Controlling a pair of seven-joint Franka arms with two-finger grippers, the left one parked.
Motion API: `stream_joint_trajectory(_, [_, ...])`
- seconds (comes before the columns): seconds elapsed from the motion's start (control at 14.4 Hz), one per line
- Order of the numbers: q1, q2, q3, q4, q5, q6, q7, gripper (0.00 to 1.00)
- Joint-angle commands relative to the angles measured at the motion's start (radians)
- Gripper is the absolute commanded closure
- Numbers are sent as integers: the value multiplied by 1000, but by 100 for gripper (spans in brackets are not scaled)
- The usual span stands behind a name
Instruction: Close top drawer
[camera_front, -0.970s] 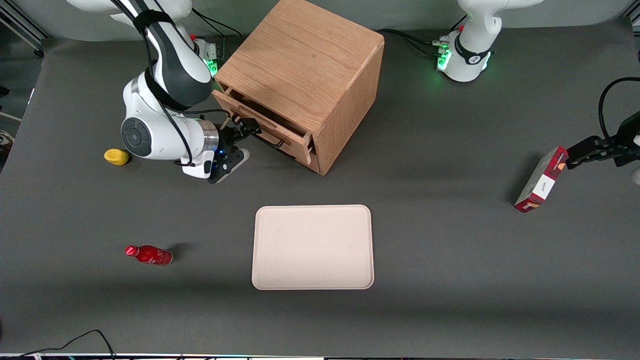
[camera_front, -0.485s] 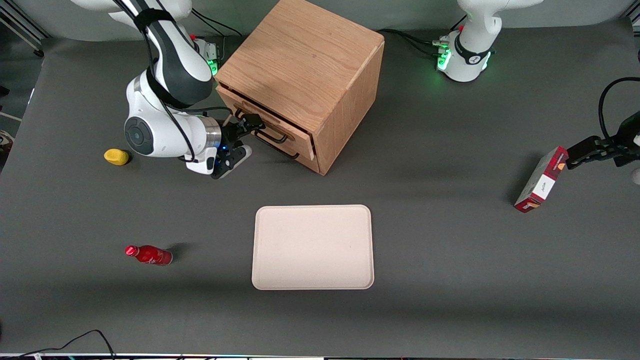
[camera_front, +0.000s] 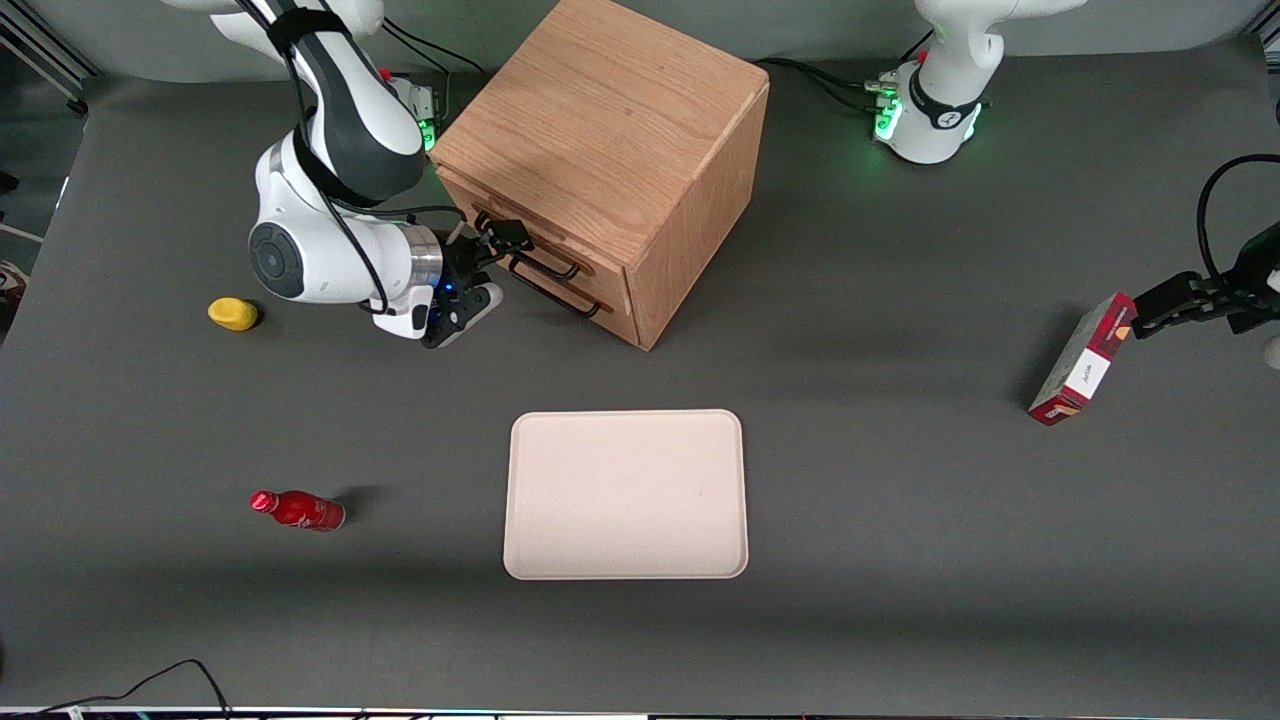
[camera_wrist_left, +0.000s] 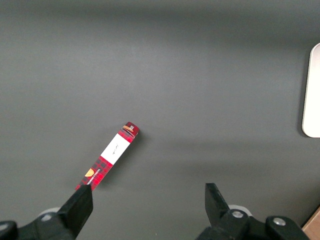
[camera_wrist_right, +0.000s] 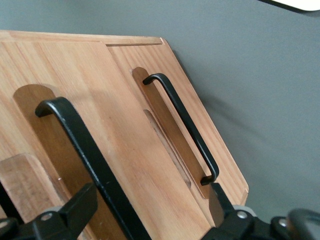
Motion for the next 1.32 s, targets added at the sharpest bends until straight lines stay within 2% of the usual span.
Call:
stream_joint_trajectory(0.0, [8,-53,9,-42,46,-11,9,0])
stream_joint_trajectory(0.14, [9,-39,9,4,5,-11,10,0])
stream_joint_trajectory(0.21, [6,-30,9,39,-55,-17,12,0])
stream_joint_trajectory(0.28, [6,-24,9,67,-86,-22,15,0])
stream_joint_trajectory(0.49, [5,-39,2,136,-101,-86,16,0])
stream_joint_trajectory(0.55, [5,-48,-1,176,-130,-124,22,0])
stream_joint_trajectory(0.76, [5,-66,-3,378,-259,-328,155,0])
stream_joint_trajectory(0.9, [3,-102,-11,499,-310,-448,235,0])
stream_joint_trajectory(1.11, [-1,-222,-58,558,-383,-549,427,0])
stream_joint_trajectory(1.25, [-1,-278,-127,559,-426,-596,449,0])
